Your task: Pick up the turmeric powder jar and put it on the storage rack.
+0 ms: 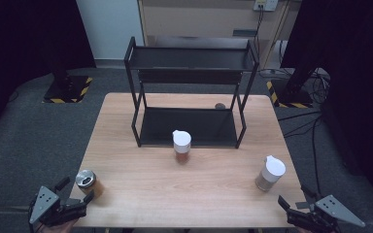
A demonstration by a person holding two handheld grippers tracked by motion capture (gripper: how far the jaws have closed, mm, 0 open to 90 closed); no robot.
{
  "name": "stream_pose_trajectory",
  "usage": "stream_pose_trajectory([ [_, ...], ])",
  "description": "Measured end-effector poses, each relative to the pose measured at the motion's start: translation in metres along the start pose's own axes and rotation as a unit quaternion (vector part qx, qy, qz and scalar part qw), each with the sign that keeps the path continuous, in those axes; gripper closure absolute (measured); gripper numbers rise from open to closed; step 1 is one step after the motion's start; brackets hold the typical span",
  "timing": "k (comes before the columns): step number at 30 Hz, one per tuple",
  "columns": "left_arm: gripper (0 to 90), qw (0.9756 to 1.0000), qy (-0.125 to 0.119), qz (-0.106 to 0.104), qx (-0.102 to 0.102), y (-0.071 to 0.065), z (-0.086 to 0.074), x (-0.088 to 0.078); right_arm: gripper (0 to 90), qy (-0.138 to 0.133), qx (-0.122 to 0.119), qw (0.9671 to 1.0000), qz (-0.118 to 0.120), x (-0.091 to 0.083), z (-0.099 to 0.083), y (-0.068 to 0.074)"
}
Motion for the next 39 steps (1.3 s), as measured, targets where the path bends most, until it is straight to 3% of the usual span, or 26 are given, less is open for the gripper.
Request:
stream_pose_trajectory([
  [7,0.4,1.0000,-0.001,0.000,-0.005,0.001,0.000,-0.001,5.7,-0.002,0.009,1.0000,0.004,0.000,-0.001,-0.002],
  [27,0.3,0.9998,-0.017,0.002,-0.012,0.003,0.000,-0.006,5.7,-0.002,0.005,0.9999,0.009,0.000,-0.001,-0.001],
  [39,0.2,0.9997,-0.021,-0.003,-0.014,0.009,0.016,-0.010,5.8,-0.001,0.009,0.9999,0.009,0.000,-0.001,-0.002],
])
Point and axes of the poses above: each handheld gripper's, and its own axes: x roughly forward along the jaws, z roughly out of its top, y roughly to its left, the point moved 6 cm from there along x, roughly forward along the jaws, and after that the axes turned 4 degrees about -y, right-handed, at the moved point
